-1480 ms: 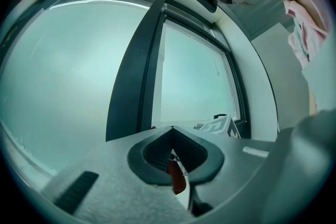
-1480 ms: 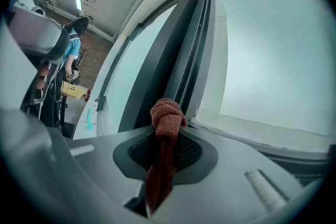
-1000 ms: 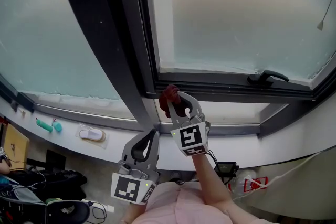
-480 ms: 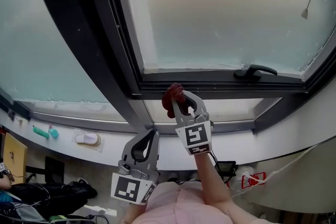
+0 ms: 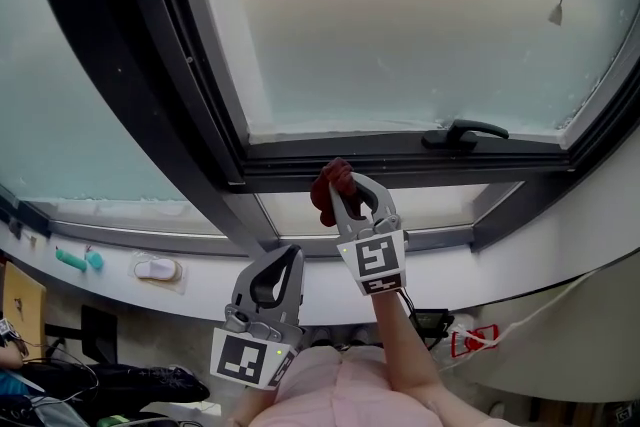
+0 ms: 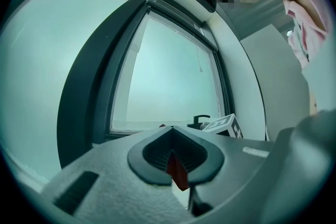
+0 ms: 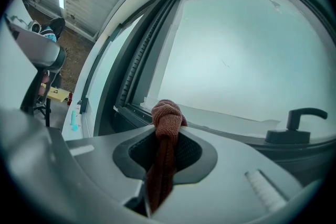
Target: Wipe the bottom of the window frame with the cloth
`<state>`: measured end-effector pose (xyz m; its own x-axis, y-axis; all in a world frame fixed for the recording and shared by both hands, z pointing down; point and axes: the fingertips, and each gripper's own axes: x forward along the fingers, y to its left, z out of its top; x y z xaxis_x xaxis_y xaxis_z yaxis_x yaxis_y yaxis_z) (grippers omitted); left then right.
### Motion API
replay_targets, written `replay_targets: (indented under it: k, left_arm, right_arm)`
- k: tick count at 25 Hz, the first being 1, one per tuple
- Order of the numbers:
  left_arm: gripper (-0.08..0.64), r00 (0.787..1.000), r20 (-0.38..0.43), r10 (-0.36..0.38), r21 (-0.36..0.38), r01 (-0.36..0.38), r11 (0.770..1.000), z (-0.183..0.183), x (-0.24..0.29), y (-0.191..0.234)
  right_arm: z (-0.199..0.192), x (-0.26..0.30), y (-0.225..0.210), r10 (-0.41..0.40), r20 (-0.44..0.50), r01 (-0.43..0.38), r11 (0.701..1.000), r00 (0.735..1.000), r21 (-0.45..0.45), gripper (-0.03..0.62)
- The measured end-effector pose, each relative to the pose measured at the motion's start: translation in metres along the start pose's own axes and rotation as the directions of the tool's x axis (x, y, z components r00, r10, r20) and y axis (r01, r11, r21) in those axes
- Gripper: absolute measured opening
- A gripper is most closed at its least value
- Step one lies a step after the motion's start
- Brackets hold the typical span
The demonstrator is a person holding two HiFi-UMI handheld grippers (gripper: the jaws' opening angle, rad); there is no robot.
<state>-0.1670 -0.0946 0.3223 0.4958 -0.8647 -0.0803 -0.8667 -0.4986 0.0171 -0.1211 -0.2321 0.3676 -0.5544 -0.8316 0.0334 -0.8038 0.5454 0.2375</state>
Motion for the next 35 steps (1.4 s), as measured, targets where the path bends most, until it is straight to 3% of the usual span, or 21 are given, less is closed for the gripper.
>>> replay_targets:
  k: [9, 17, 35]
  left_arm:
    - [-0.002, 0.998, 0.001, -0.059, -0.008, 0.059, 0.998, -0.003, 0.023, -0.031]
    - [-0.002, 0.998, 0.004, -0.068, -0.012, 0.068, 0.998, -0.003, 0.037, -0.052]
    - [-0.002, 1.000, 0.018, 0.018, -0.012, -0.018, 1.000, -0.013, 0.044, -0.096]
  right_arm:
    - [-0.007, -0.022, -0.039, -0.040, -0.003, 0.040, 0.999, 0.999, -0.016, 0.066]
    - [-0.013, -0.037, -0.064, -0.055, -0.012, 0.055, 0.998, 0.998, 0.007, 0.066]
    - [-0.028, -0.068, -0.113, -0.062, 0.018, 0.062, 0.998, 0.998, 0.015, 0.066]
